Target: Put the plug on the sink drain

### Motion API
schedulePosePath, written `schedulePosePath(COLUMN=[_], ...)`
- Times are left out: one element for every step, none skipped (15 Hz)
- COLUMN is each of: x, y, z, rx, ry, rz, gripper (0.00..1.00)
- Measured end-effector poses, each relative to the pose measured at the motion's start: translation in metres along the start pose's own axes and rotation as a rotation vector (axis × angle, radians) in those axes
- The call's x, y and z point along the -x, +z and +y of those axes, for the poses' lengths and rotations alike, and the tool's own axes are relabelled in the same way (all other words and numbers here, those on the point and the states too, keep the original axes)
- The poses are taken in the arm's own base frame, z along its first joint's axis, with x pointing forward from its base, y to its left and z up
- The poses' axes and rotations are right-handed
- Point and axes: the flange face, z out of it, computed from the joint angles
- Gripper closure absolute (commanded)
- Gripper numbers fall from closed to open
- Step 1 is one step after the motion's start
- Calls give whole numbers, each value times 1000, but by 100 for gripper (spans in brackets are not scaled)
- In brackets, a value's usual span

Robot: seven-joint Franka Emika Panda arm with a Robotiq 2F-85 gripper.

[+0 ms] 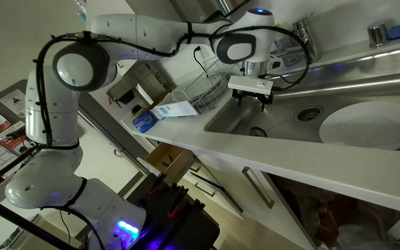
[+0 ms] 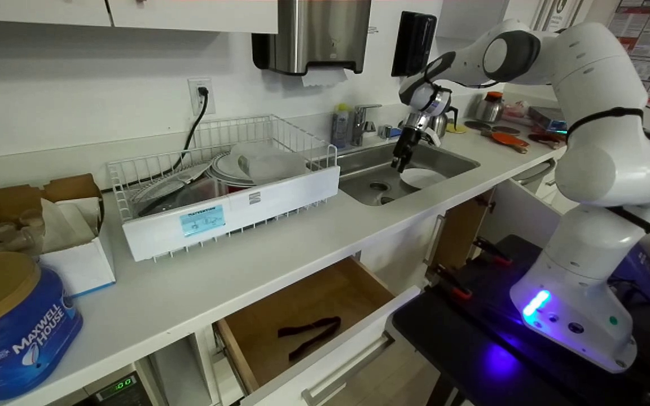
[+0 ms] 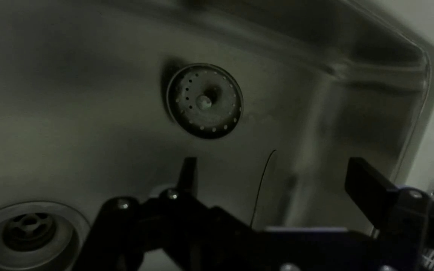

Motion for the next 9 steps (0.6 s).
schedulePosePath(x=[1, 2, 3, 5, 7, 9, 11, 12, 13], y=[2, 5, 10, 18, 27, 38, 49, 59, 69], z=[0, 0, 0, 0, -1, -2, -3, -4, -5], rx=[3, 4, 2, -1, -5, -6, -5, -2, 5], ry=[-2, -2, -1, 2, 5, 8, 10, 12, 13], rz=[-8, -17, -26, -34, -41, -48, -52, -52, -49], gripper=[0, 0, 0, 0, 0, 0, 0, 0, 0])
